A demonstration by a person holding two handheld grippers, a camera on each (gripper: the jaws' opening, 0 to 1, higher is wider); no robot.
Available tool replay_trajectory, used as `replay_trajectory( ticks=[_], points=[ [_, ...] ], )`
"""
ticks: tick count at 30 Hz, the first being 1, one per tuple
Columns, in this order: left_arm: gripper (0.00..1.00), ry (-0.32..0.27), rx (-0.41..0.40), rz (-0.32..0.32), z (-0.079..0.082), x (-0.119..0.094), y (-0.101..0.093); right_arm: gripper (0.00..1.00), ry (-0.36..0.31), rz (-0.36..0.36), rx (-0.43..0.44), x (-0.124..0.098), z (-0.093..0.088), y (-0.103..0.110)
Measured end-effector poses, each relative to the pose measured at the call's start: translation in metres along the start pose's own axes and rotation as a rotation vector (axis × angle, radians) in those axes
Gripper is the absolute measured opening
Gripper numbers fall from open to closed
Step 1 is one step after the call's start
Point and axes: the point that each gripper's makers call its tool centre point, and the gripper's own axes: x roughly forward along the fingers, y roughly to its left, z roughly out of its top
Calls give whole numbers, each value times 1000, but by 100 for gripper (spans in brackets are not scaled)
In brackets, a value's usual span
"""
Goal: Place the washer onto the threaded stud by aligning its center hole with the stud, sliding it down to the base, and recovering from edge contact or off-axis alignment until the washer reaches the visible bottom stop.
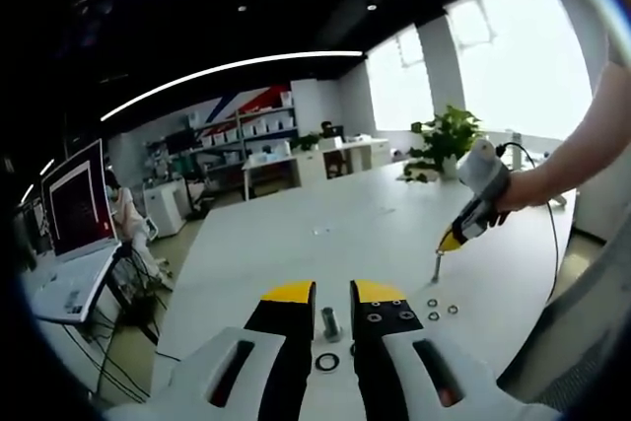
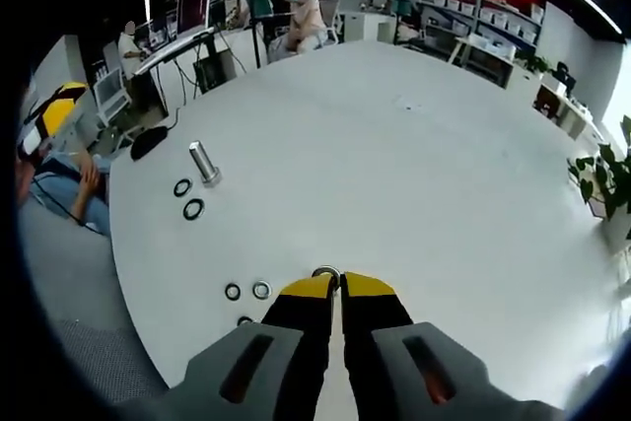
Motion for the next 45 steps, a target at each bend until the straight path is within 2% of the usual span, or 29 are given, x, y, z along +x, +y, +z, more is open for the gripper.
replay_trajectory(
  ticks=[14, 27, 45],
  points=[
    [12, 1, -2, 6, 0, 0, 2, 5, 24, 1, 1, 3, -2, 0],
    [12, 8, 0, 8, -2, 1, 2, 6, 39, 3, 43, 5, -4, -1],
    [12, 13, 1, 10, -3, 1, 3, 9, 22, 0, 71, 3, -2, -3]
  ],
)
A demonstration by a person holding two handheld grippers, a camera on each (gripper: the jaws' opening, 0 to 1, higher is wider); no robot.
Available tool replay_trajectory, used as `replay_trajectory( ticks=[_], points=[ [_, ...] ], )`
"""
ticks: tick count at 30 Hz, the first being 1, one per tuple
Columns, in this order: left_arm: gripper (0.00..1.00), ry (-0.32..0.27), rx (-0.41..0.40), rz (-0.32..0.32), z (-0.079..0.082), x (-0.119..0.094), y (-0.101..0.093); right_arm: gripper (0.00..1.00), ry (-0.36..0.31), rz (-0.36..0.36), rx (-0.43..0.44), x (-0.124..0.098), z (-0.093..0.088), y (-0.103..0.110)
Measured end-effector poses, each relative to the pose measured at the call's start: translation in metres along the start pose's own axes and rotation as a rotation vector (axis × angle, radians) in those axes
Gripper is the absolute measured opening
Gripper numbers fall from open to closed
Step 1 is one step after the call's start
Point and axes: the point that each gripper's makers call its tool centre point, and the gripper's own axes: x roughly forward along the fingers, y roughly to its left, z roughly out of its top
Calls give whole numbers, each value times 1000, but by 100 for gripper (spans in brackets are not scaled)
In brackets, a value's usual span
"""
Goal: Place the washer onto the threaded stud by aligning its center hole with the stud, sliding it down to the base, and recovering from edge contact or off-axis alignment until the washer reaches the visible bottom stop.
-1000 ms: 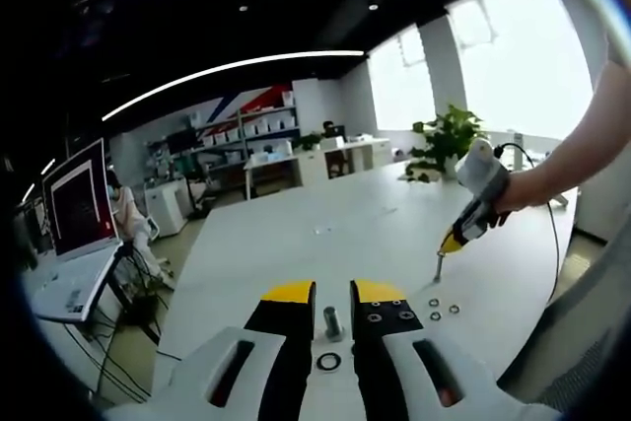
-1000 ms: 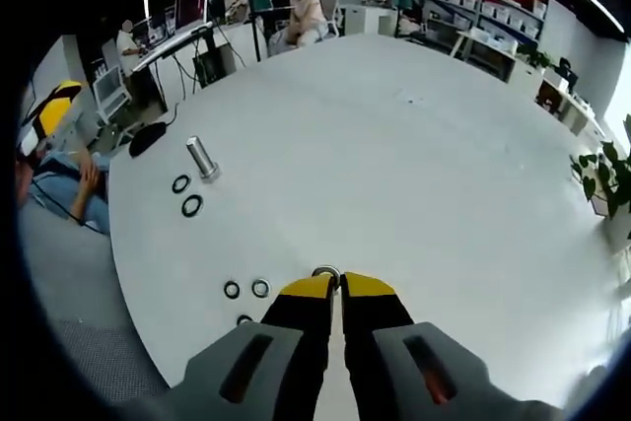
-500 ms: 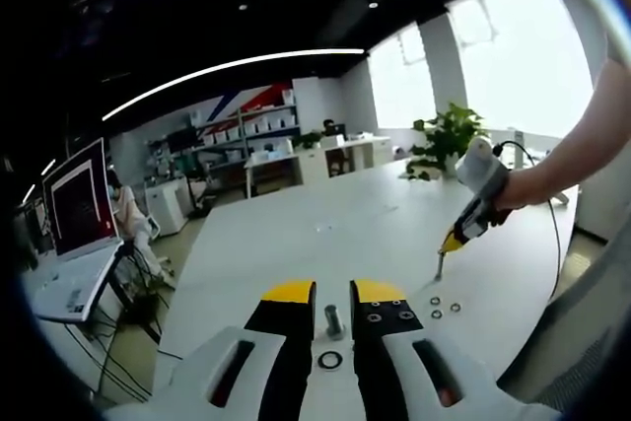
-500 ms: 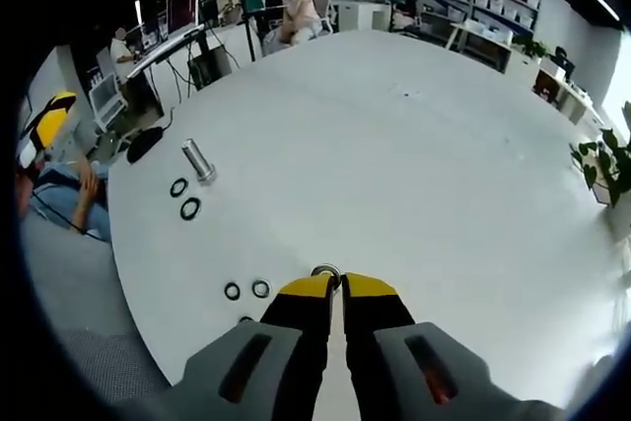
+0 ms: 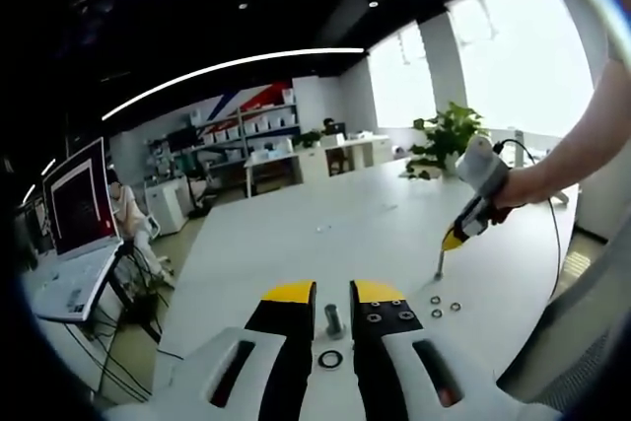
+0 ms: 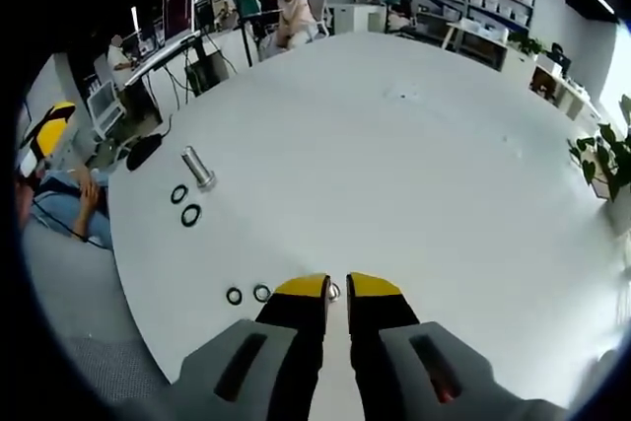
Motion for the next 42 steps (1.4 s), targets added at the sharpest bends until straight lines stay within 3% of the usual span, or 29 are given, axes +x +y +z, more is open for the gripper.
replay_trajectory(
  ticks=[12, 34, 42],
  points=[
    [12, -1, -3, -1, 0, 0, 0, 10, -22, 17, 4, -3, -1, 9],
    [12, 0, -1, 3, 0, -1, 0, 12, 25, 59, 26, -1, -35, 30],
    [12, -1, -1, 2, 0, -1, 0, 12, 82, 95, 1, 8, -54, 46]
  ],
)
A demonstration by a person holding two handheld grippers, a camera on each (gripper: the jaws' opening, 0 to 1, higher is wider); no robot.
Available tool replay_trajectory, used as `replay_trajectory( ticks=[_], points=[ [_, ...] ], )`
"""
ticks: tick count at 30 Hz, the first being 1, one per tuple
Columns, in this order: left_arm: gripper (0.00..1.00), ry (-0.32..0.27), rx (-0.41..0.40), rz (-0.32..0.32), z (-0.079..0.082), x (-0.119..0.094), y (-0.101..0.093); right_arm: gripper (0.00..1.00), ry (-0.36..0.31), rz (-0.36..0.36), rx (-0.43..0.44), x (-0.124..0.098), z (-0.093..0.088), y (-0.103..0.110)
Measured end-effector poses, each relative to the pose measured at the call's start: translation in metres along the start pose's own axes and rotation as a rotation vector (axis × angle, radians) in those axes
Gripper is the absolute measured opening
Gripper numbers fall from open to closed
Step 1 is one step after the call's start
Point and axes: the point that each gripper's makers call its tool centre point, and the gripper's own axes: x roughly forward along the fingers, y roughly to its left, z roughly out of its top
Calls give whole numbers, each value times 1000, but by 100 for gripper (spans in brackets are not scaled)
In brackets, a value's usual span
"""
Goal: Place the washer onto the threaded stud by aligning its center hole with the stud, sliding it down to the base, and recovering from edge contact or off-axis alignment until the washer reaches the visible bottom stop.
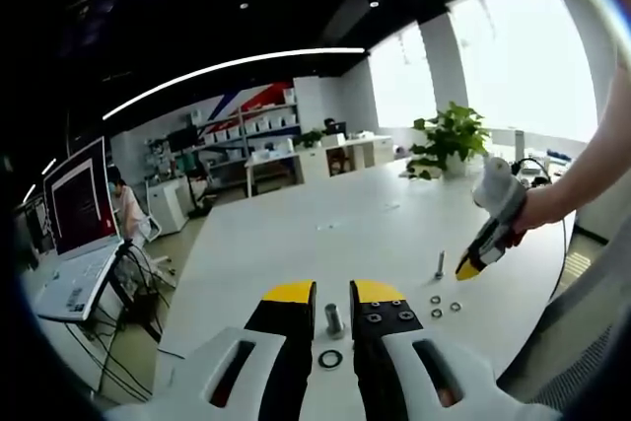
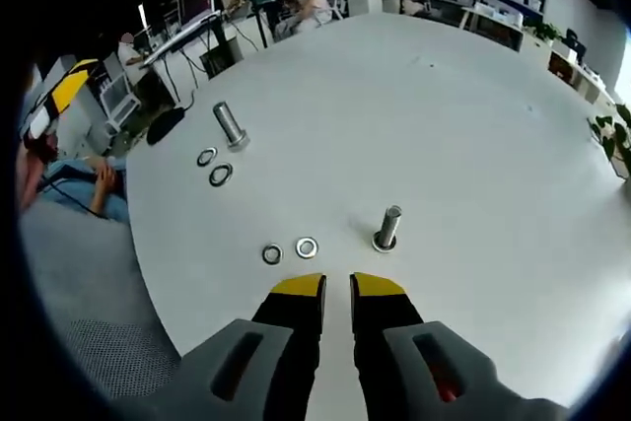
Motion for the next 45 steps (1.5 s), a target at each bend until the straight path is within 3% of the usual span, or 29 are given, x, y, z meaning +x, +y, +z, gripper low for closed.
replay_trajectory(
  ticks=[12, 45],
  points=[
    [12, 3, -2, 1, -1, 0, 1, 12, 52, 18, -19, 9, -15, 10],
    [12, 23, 11, -7, -5, 2, -2, 13, 89, 50, -119, 24, -18, 22]
  ],
)
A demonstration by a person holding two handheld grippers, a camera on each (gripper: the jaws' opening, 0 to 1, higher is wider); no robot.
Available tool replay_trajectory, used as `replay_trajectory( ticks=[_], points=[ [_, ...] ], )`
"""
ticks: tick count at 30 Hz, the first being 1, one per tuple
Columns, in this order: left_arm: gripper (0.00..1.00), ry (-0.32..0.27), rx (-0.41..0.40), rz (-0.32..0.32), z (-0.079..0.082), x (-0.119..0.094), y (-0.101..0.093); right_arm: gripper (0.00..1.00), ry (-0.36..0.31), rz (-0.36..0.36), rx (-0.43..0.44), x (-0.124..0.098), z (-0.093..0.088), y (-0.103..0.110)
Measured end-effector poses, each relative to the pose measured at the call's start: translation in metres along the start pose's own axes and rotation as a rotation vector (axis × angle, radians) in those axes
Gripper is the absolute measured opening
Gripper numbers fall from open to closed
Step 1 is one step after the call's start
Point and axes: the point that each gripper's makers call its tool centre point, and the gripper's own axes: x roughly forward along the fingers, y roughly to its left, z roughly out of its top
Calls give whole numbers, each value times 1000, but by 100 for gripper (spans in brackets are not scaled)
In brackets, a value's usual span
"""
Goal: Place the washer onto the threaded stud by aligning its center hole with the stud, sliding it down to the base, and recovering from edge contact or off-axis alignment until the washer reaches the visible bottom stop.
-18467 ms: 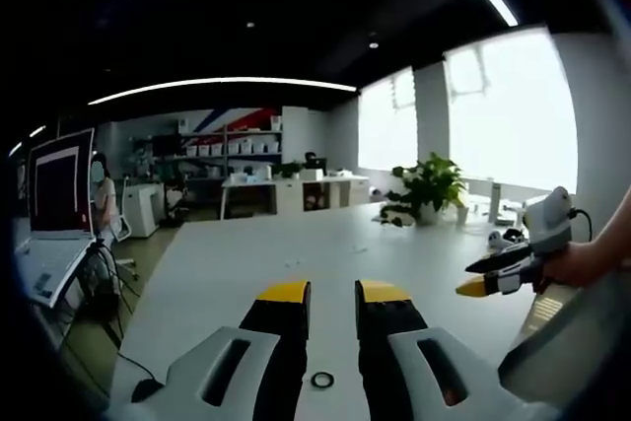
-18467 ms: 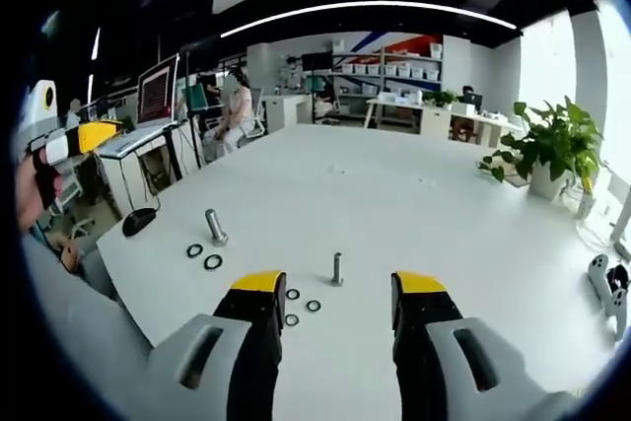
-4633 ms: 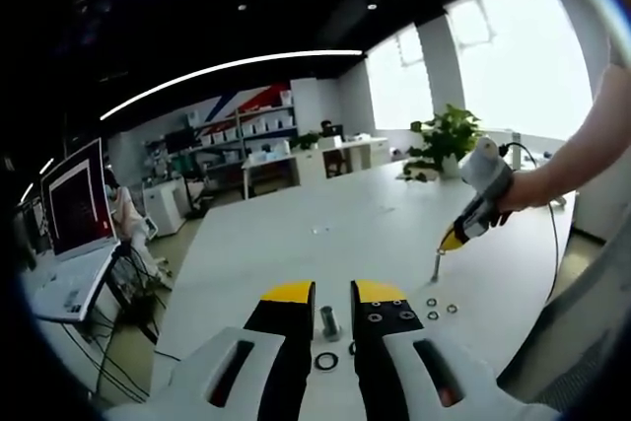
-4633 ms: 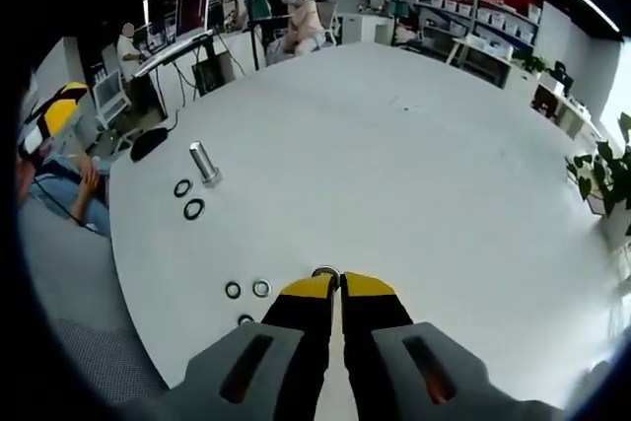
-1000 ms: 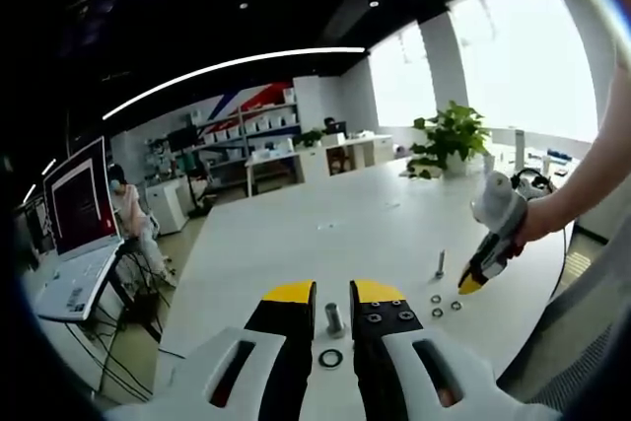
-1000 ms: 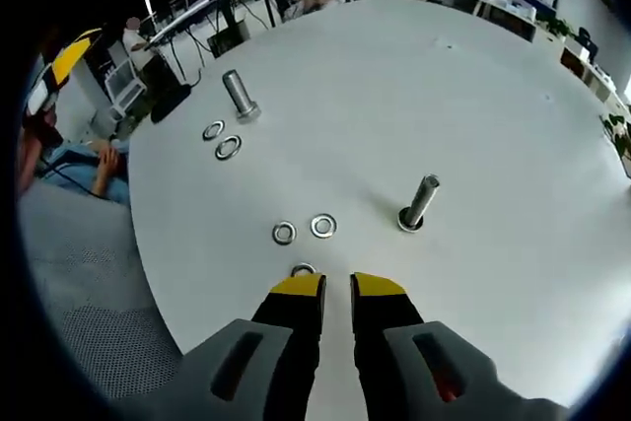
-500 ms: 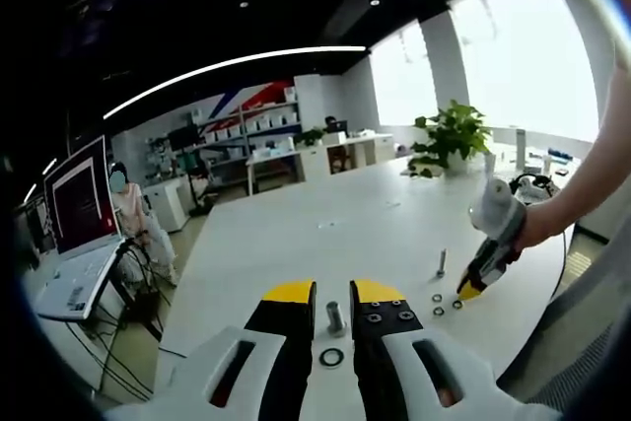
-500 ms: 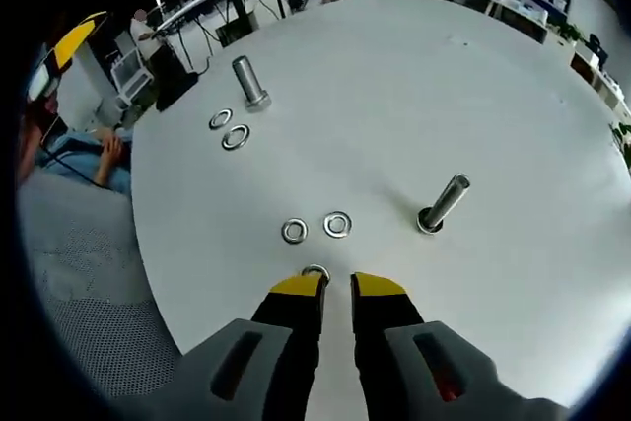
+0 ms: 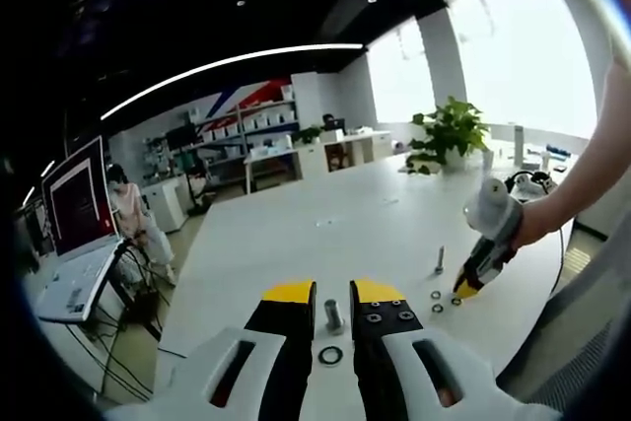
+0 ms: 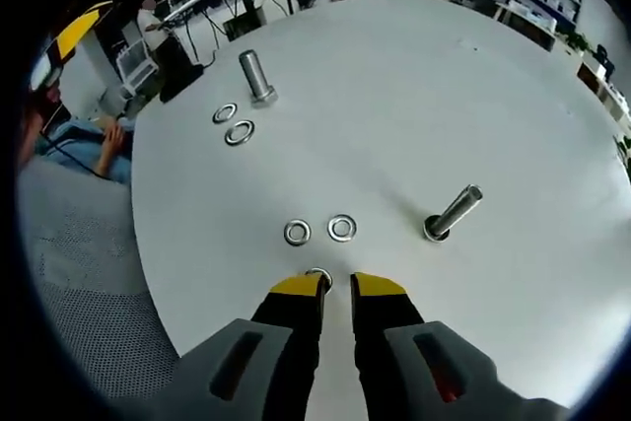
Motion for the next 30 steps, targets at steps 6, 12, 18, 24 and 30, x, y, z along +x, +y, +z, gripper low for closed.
replay_trajectory(
  ticks=[6, 12, 18, 24, 30],
  points=[
    [12, 6, 7, -3, -1, 1, -1, 12, 19, -7, -115, 1, -1, 1],
    [12, 5, 6, -3, -1, 0, -1, 12, 39, -19, -202, 1, -2, 4],
    [12, 4, 8, -5, -1, 0, -1, 6, 48, -17, -272, 1, -3, 9],
    [11, 0, 3, -2, 0, -1, 0, 6, 38, -16, -254, 1, -4, 7],
    [11, -15, 3, 3, 3, -2, 1, 5, 17, -15, -242, 0, -4, 8]
  ],
)
